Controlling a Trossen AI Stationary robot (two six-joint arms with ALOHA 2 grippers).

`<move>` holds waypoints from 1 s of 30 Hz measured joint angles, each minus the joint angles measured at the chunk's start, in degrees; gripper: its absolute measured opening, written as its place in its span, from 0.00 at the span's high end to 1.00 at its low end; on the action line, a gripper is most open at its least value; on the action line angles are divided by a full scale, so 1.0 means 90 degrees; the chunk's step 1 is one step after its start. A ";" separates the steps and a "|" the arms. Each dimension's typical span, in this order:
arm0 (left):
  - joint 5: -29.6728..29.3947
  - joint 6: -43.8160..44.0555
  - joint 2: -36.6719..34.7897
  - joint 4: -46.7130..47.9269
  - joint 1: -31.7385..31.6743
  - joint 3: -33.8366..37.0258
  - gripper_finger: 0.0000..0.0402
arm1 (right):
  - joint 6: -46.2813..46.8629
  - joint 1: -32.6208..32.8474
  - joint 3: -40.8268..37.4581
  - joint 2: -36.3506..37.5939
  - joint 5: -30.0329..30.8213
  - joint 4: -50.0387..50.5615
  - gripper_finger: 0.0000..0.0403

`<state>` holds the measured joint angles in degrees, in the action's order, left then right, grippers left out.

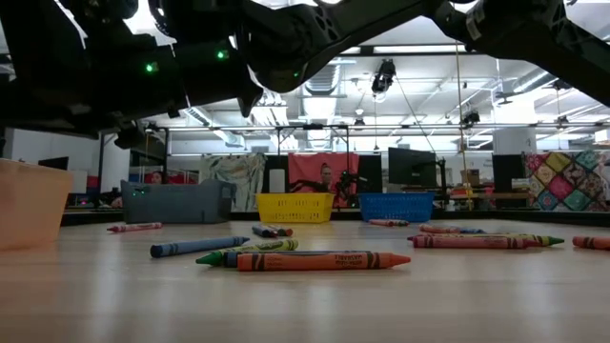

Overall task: Sort crayons
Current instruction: Put the orange crayon into the orange bin, then put the blue crayon into the black bin

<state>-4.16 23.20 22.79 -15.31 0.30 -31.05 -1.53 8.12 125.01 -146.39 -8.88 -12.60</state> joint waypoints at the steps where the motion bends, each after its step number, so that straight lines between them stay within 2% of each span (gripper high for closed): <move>1: 0.0000 0.0000 0.0000 0.0000 0.0000 0.0000 0.68 | 0.0027 0.0000 0.0000 0.0000 0.0004 -0.0003 0.89; 9: 0.0000 0.0000 0.0000 -0.0001 0.0000 0.0000 0.68 | 0.0084 -0.0002 0.0000 0.0000 0.0009 -0.0005 0.78; 18: 0.0000 0.0000 0.0000 0.0037 -0.0002 0.0000 0.68 | -0.0182 -0.0001 0.0019 0.0254 -0.0003 0.0371 0.76; 23: -0.0197 0.0001 0.0008 0.0339 0.0000 0.0000 0.68 | -0.0575 -0.0002 0.0027 0.0809 -0.0010 0.1794 0.78; 30: -0.0330 0.0002 0.0212 0.0612 -0.0002 0.0000 0.68 | -0.0988 -0.0002 0.0032 0.1773 0.0060 0.4580 0.83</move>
<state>-7.14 23.22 24.69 -9.81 0.28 -31.05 -10.42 8.10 125.29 -130.43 -8.35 28.62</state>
